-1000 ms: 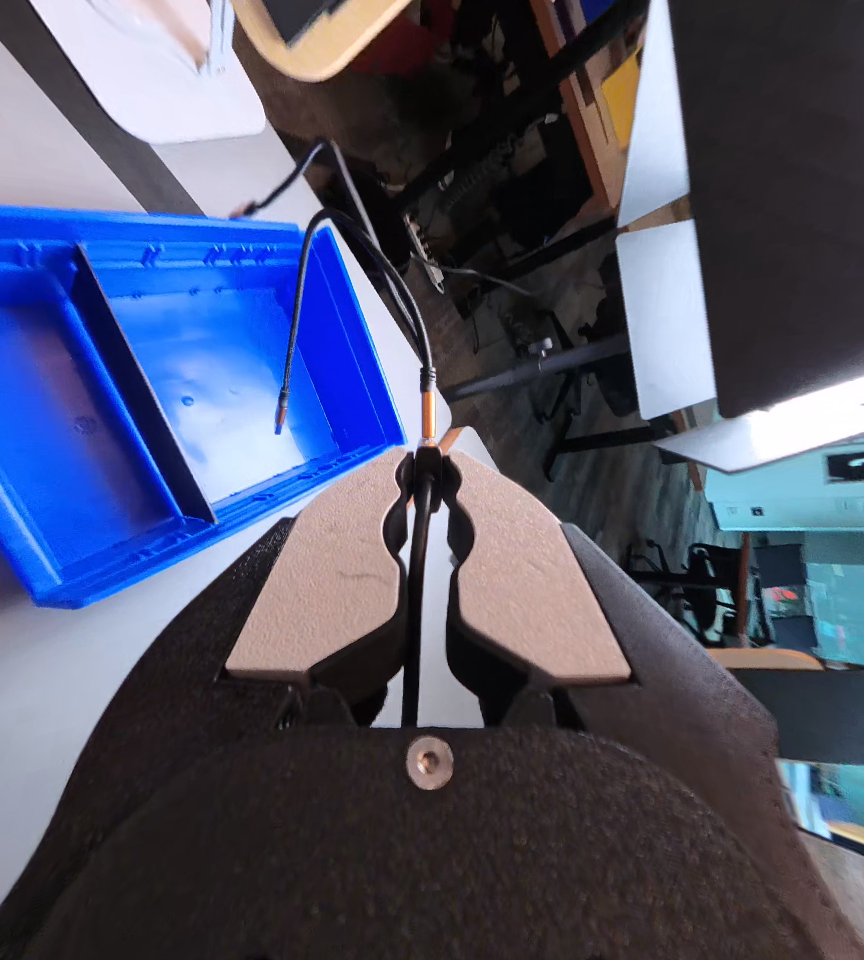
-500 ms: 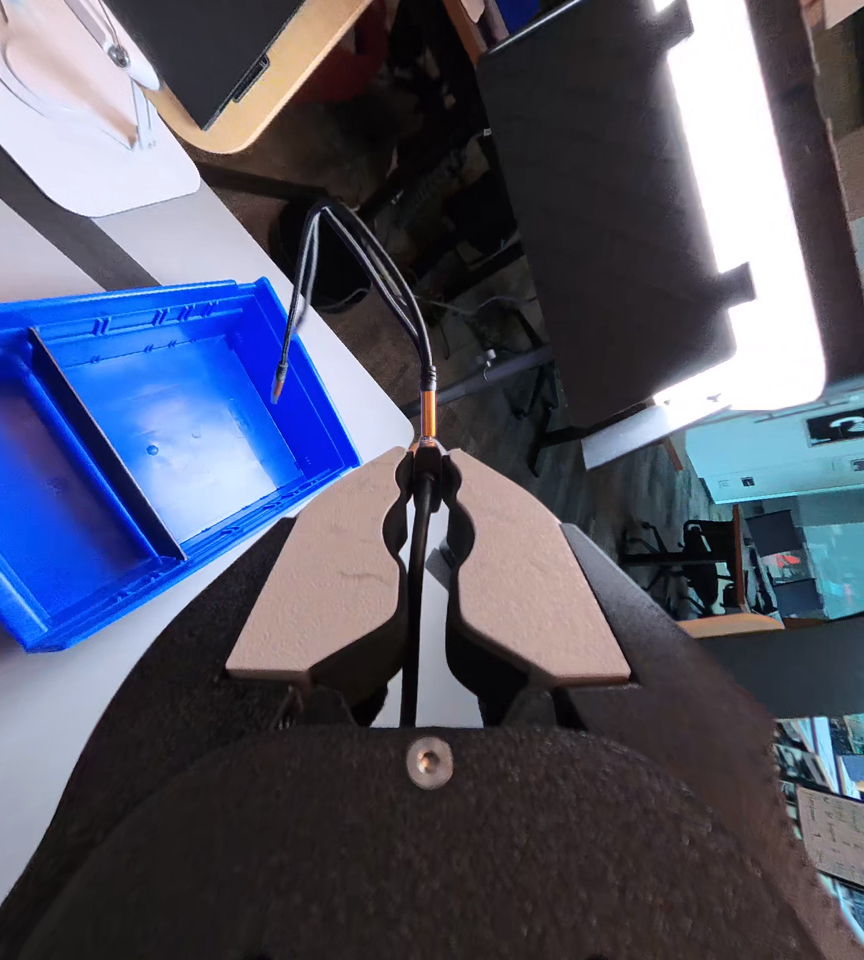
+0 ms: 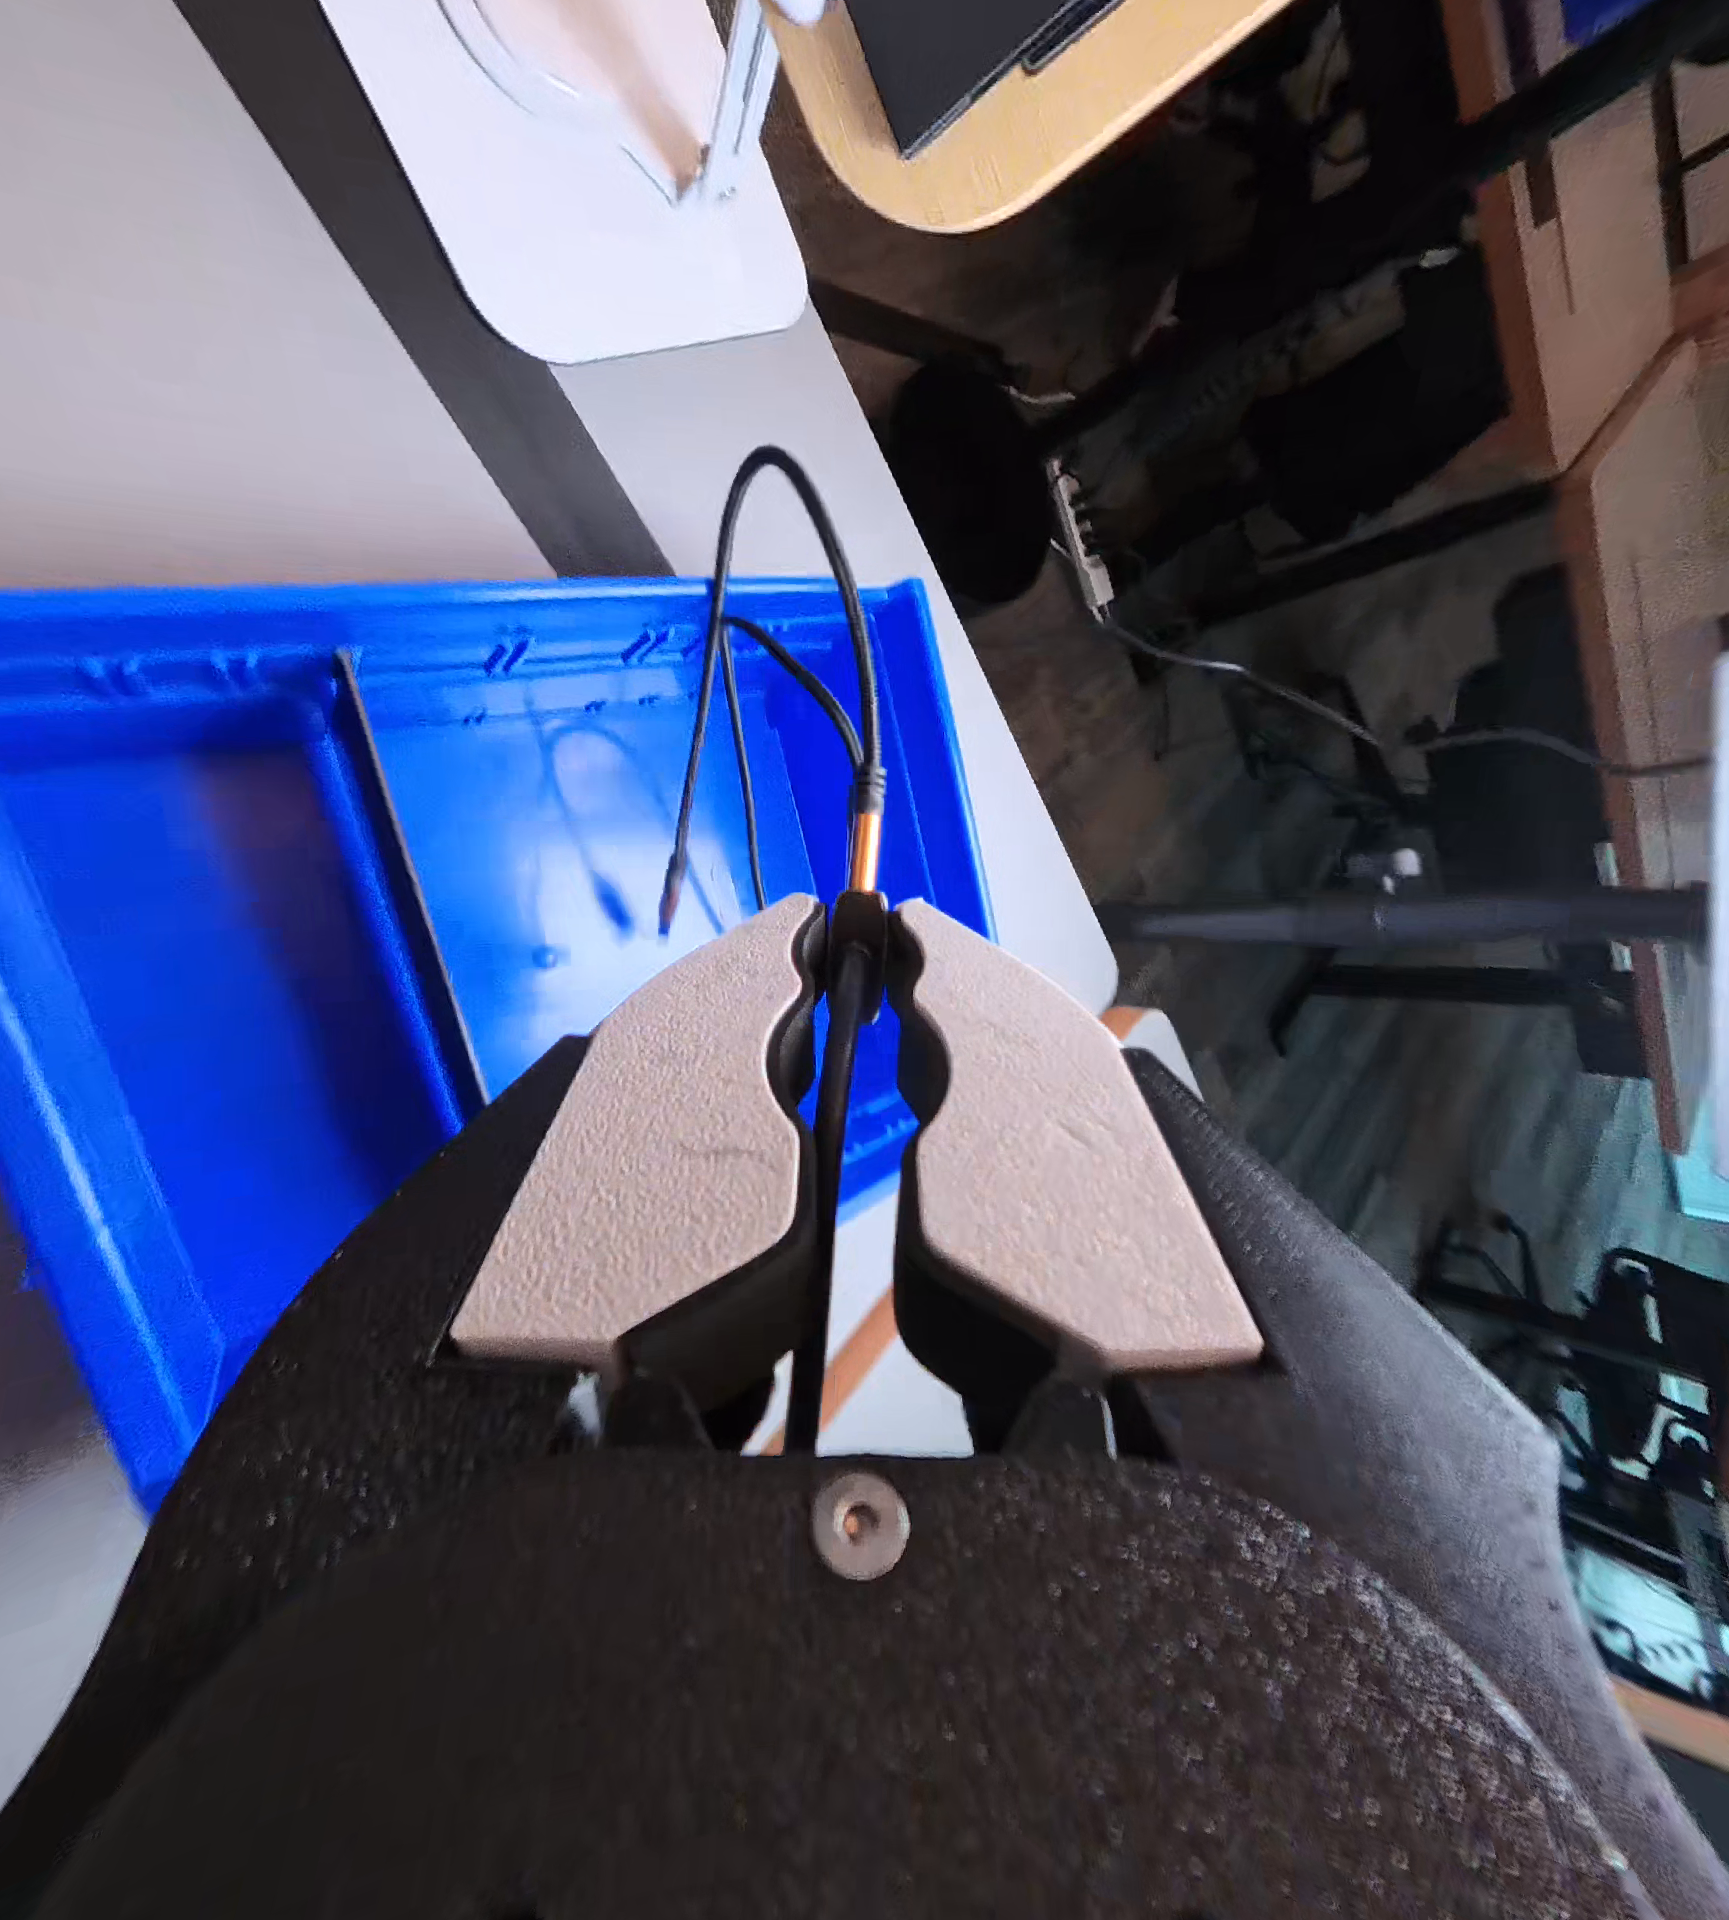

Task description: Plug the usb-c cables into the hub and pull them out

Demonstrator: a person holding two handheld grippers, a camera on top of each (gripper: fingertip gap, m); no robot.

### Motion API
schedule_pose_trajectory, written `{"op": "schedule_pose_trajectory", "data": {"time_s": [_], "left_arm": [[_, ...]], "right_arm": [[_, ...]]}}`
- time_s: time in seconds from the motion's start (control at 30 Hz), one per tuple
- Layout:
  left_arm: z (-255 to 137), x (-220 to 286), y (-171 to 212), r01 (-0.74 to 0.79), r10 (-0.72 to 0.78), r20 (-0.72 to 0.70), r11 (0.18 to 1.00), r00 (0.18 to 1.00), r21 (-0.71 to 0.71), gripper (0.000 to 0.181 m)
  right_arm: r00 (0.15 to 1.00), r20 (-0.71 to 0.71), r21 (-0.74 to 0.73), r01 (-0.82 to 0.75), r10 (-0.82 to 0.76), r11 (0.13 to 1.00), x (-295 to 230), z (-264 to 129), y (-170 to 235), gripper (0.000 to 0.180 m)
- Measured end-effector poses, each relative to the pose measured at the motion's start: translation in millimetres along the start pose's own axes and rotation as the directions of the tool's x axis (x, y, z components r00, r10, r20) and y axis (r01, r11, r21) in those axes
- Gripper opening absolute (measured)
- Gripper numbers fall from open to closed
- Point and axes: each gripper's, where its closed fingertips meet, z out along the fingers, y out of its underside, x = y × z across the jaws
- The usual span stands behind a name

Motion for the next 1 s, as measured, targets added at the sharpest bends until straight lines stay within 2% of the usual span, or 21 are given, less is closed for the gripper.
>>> {"op": "schedule_pose_trajectory", "data": {"time_s": [0.23,0.33,0.4,0.5,0.63,0.83,1.0], "left_arm": [[3,5,6,-0.014,0.014,-0.016,1.000,1.000,-0.025,0.025],[3,5,7,-0.010,0.010,-0.021,1.000,1.000,-0.027,0.025],[4,5,8,-0.003,0.003,-0.025,1.000,1.000,-0.029,0.025],[5,5,9,0.002,-0.003,-0.033,0.999,0.999,-0.033,0.025],[7,6,12,0.004,-0.005,-0.034,0.999,0.999,-0.046,0.025],[4,3,7,-0.012,0.012,-0.002,1.000,1.000,-0.026,0.025],[0,-3,1,-0.025,0.026,0.042,1.000,0.999,-0.006,0.026]], "right_arm": [[0.978,0.060,0.137,-0.206,0.199,0.969,-18,79,10,0.011],[0.961,0.112,0.089,-0.264,0.253,0.961,-35,93,34,0.014],[0.961,0.136,0.033,-0.249,0.243,0.968,-46,92,52,0.015],[0.954,0.172,-0.009,-0.249,0.247,0.969,-56,78,68,0.031],[0.940,0.177,0.056,-0.307,0.293,0.950,-49,42,64,0.046],[0.912,0.044,0.336,-0.399,0.409,0.853,-12,-27,31,0.045],[0.872,0.059,0.588,-0.423,0.486,0.689,-41,-82,-14,0.041]]}}
